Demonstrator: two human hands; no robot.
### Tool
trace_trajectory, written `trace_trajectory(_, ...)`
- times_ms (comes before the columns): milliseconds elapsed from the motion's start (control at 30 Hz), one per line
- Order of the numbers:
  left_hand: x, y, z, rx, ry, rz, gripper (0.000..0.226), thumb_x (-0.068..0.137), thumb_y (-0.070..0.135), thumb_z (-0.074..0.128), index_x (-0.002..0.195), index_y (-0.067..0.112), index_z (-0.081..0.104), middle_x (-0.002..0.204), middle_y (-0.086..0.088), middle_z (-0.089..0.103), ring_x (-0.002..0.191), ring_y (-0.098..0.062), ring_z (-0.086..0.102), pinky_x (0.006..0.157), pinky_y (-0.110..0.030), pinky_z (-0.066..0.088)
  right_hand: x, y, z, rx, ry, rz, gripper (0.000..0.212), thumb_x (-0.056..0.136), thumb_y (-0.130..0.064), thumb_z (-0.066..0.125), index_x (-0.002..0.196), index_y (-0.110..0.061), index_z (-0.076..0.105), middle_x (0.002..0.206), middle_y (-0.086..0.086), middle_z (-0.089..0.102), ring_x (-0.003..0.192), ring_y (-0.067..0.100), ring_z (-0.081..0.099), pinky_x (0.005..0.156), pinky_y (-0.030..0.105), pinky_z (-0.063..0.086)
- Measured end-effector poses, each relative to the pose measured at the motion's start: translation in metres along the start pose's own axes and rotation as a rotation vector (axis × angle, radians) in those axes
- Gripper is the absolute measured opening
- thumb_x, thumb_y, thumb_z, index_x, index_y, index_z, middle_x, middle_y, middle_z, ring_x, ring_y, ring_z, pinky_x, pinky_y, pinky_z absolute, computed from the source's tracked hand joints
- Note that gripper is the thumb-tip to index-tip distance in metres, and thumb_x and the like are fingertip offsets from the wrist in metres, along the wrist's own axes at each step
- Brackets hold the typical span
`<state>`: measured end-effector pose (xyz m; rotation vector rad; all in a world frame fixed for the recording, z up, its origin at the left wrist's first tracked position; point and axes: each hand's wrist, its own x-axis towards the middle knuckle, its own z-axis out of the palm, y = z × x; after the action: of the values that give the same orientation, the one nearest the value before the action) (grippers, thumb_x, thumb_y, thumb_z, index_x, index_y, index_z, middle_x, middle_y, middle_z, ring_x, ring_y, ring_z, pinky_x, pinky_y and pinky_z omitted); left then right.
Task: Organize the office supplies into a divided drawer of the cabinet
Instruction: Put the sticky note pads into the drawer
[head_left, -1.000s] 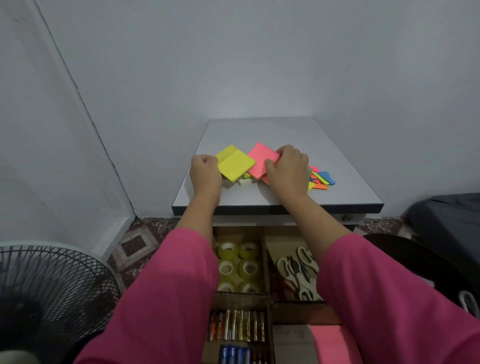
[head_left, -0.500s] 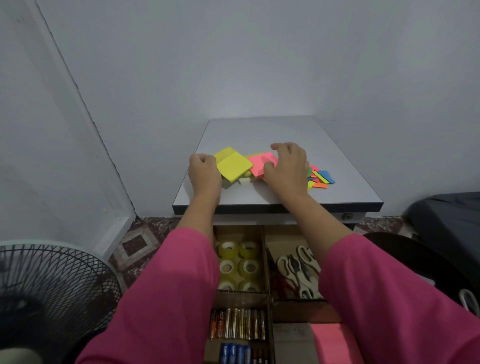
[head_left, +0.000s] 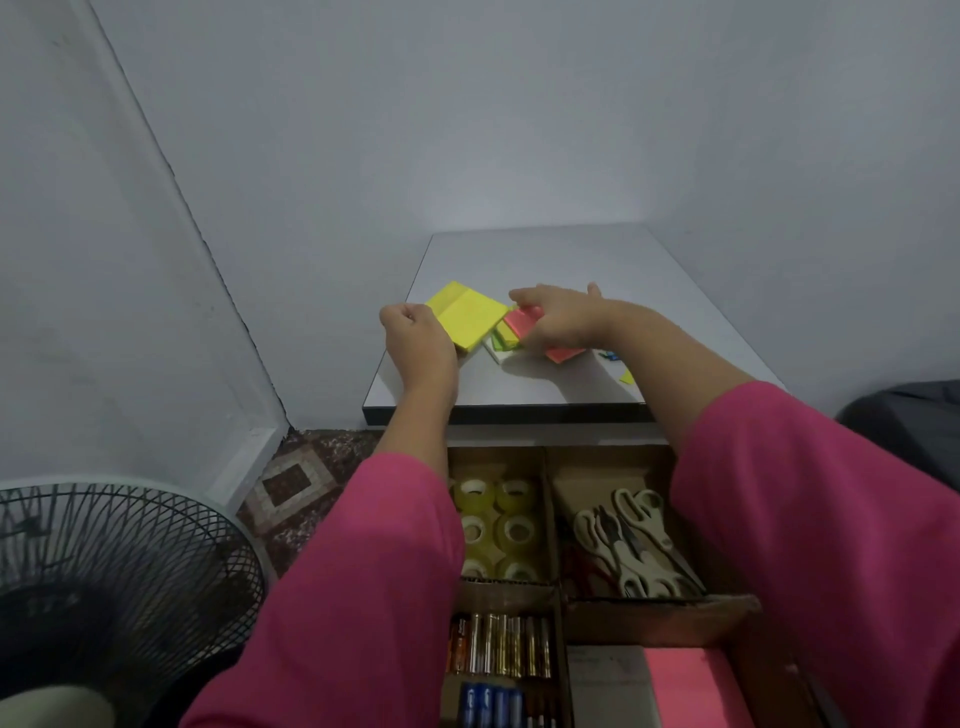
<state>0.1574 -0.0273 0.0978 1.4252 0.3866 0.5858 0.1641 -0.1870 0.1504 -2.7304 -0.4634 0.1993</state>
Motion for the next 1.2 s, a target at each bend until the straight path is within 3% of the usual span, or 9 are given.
trace_trajectory(233, -0.003, 0.001, -0.001, 0.008, -0.007, -0.001, 0.009, 0.099, 0.017, 0.031, 0.093, 0.015, 0.038, 0.083, 0.001, 0.045, 0.07, -0.016, 0.045, 0.061, -0.035, 0.043, 0.001, -0.004, -0.01, -0.12, 0.047, -0.056, 0.088, 0.077, -0.036, 0.072, 0.15, -0.026, 0.023, 0.149, 0.001, 0.034, 0.138, 0.025, 0.031, 0.115, 0.057, -0.002)
trace_trajectory(433, -0.003, 0.001, -0.002, -0.015, 0.019, 0.01, 0.009, 0.098, 0.015, 0.033, 0.091, 0.016, 0.038, 0.081, 0.001, 0.044, 0.07, -0.016, 0.044, 0.062, -0.036, 0.041, -0.004, -0.001, -0.004, -0.13, 0.166, -0.086, 0.091, 0.079, -0.047, 0.069, 0.151, -0.025, 0.018, 0.148, 0.007, 0.028, 0.131, 0.034, 0.036, 0.109, 0.043, 0.026)
trace_trajectory(633, -0.002, 0.0, -0.002, -0.008, 0.03, 0.013, 0.008, 0.097, 0.016, 0.032, 0.092, 0.015, 0.038, 0.081, 0.001, 0.044, 0.069, -0.017, 0.043, 0.06, -0.035, 0.04, -0.005, 0.0, -0.008, -0.021, 0.341, 0.004, 0.091, 0.079, -0.044, 0.068, 0.151, -0.02, 0.018, 0.141, 0.016, 0.038, 0.127, 0.035, 0.04, 0.102, 0.041, 0.035)
trace_trajectory(733, -0.001, 0.0, -0.002, -0.007, 0.023, 0.014, 0.009, 0.097, 0.018, 0.032, 0.092, 0.016, 0.039, 0.083, 0.0, 0.045, 0.074, -0.02, 0.046, 0.063, -0.037, 0.044, -0.005, 0.005, -0.005, 0.232, 0.345, 0.037, 0.09, 0.079, -0.035, 0.074, 0.15, -0.02, 0.021, 0.142, 0.012, 0.039, 0.126, 0.029, 0.042, 0.094, 0.031, 0.037)
trace_trajectory(833, -0.002, 0.001, -0.002, -0.005, 0.022, 0.018, 0.01, 0.098, 0.018, 0.032, 0.091, 0.017, 0.039, 0.082, 0.0, 0.046, 0.073, -0.019, 0.046, 0.062, -0.036, 0.043, -0.003, 0.009, -0.001, 0.465, 0.399, 0.061, 0.069, 0.081, -0.024, 0.074, 0.142, -0.018, 0.041, 0.141, 0.006, 0.042, 0.121, 0.021, 0.045, 0.091, 0.025, 0.036)
trace_trajectory(933, -0.002, 0.002, -0.003, -0.001, 0.006, 0.016, 0.008, 0.097, 0.018, 0.033, 0.092, 0.017, 0.04, 0.083, 0.0, 0.046, 0.073, -0.02, 0.046, 0.06, -0.035, 0.041, -0.001, 0.011, 0.0, 0.637, 0.421, 0.126, 0.039, 0.09, -0.015, 0.063, 0.128, -0.012, 0.057, 0.131, 0.011, 0.052, 0.101, 0.019, 0.051, 0.081, 0.024, 0.04)
trace_trajectory(1000, -0.002, 0.002, -0.004, -0.002, -0.017, 0.011, 0.008, 0.097, 0.018, 0.035, 0.092, 0.018, 0.041, 0.083, 0.0, 0.046, 0.072, -0.02, 0.046, 0.057, -0.034, 0.039, -0.002, 0.014, -0.002, 0.701, 0.396, 0.172, 0.032, 0.094, -0.008, 0.056, 0.125, -0.006, 0.059, 0.122, 0.013, 0.057, 0.097, 0.02, 0.051, 0.076, 0.025, 0.042)
trace_trajectory(1067, -0.003, 0.003, -0.005, -0.001, -0.044, 0.005, 0.007, 0.097, 0.019, 0.037, 0.092, 0.019, 0.042, 0.083, 0.0, 0.047, 0.07, -0.018, 0.045, 0.052, -0.029, 0.037, -0.009, 0.019, -0.003, 0.773, 0.383, 0.201, 0.03, 0.094, -0.003, 0.052, 0.122, -0.003, 0.061, 0.118, 0.015, 0.059, 0.096, 0.022, 0.053, 0.081, 0.028, 0.044)
trace_trajectory(1200, -0.008, 0.005, -0.01, -0.021, -0.204, 0.01, 0.006, 0.096, 0.017, 0.046, 0.091, 0.018, 0.047, 0.078, -0.002, 0.046, 0.054, -0.012, 0.039, 0.039, -0.017, 0.03, -0.034, 0.032, 0.0, 0.894, 0.374, 0.228, 0.022, 0.094, -0.003, 0.053, 0.112, -0.007, 0.065, 0.111, 0.017, 0.061, 0.098, 0.028, 0.057, 0.083, 0.036, 0.049)
